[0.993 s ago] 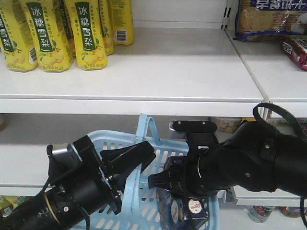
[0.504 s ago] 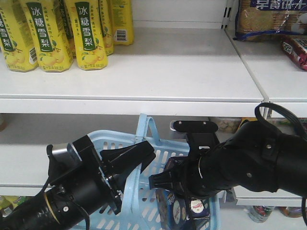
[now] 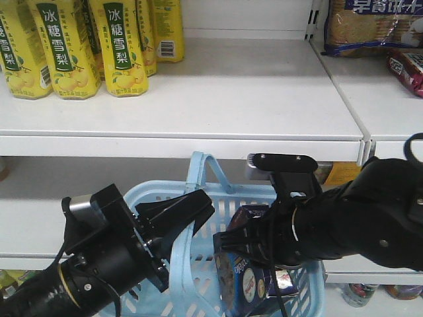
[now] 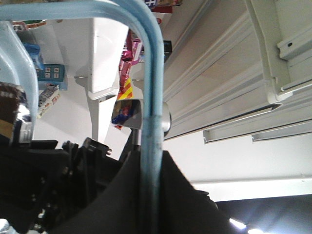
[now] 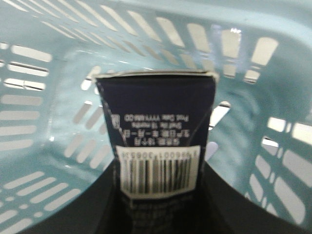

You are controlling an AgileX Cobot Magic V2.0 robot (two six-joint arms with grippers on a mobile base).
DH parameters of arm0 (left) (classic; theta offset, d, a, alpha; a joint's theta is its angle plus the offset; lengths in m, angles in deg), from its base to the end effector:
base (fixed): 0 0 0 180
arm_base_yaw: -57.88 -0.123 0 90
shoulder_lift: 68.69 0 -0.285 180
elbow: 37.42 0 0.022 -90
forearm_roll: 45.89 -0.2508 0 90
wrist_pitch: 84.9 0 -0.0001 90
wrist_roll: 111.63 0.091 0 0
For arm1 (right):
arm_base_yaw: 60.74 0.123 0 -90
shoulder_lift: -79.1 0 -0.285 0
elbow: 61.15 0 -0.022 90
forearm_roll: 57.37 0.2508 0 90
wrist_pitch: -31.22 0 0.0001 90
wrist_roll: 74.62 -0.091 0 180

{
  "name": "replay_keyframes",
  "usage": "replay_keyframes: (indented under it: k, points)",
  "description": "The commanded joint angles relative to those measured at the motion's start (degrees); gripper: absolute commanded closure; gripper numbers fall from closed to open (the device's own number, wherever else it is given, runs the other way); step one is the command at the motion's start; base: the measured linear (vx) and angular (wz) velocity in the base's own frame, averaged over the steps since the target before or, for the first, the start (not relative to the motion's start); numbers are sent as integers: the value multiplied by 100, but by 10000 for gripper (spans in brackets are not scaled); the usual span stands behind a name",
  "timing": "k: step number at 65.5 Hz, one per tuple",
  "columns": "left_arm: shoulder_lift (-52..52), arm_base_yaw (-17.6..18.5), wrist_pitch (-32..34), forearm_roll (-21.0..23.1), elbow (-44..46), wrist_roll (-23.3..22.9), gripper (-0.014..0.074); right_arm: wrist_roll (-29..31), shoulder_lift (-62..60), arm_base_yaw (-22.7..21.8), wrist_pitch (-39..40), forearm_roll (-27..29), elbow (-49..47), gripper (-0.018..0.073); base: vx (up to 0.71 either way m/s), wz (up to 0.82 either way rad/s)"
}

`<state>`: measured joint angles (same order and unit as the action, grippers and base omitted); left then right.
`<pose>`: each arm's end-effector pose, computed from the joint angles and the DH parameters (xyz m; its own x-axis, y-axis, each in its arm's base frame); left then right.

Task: Left arm holds basket, right arm returns cookies
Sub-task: 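Close the right gripper on the top of the cookie box, then lift the cookie box out of the basket up toward the upper shelf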

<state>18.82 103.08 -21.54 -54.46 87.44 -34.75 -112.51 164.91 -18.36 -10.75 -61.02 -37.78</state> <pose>0.1647 -0.1831 0.2380 -0.8057 -0.5768 0.1343 -0.0018 -0.2244 -0.9745 0.2000 0.1772 0.2660 -0.9078 -0.0492 -0.4166 -0.1655 0.9545 0.2480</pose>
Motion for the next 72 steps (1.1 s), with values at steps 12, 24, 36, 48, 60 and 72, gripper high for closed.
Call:
replay_keyframes:
  k: [12, 24, 36, 48, 60, 72]
  points:
    - [-177, -16, 1526, 207, 207, 6, 599, 26, -705, 3, 161, 3, -170, 570, 0, 0]
    - [-177, -16, 1526, 207, 207, 6, 599, 26, -1046, 3, 130, 76, -170, 570, 0, 0]
    - [-177, -16, 1526, 207, 207, 6, 599, 32, -1380, 3, 21, 89, -170, 570, 0, 0]
    - [-177, -16, 1526, 207, 207, 6, 599, 32, -1731, 3, -60, 94, -170, 570, 0, 0]
    - [-177, -16, 1526, 207, 207, 6, 599, 32, -2078, 3, -60, 94, -170, 570, 0, 0]
    - [-177, -16, 1526, 207, 207, 6, 599, 32, -2448, 3, -55, 94, -170, 570, 0, 0]
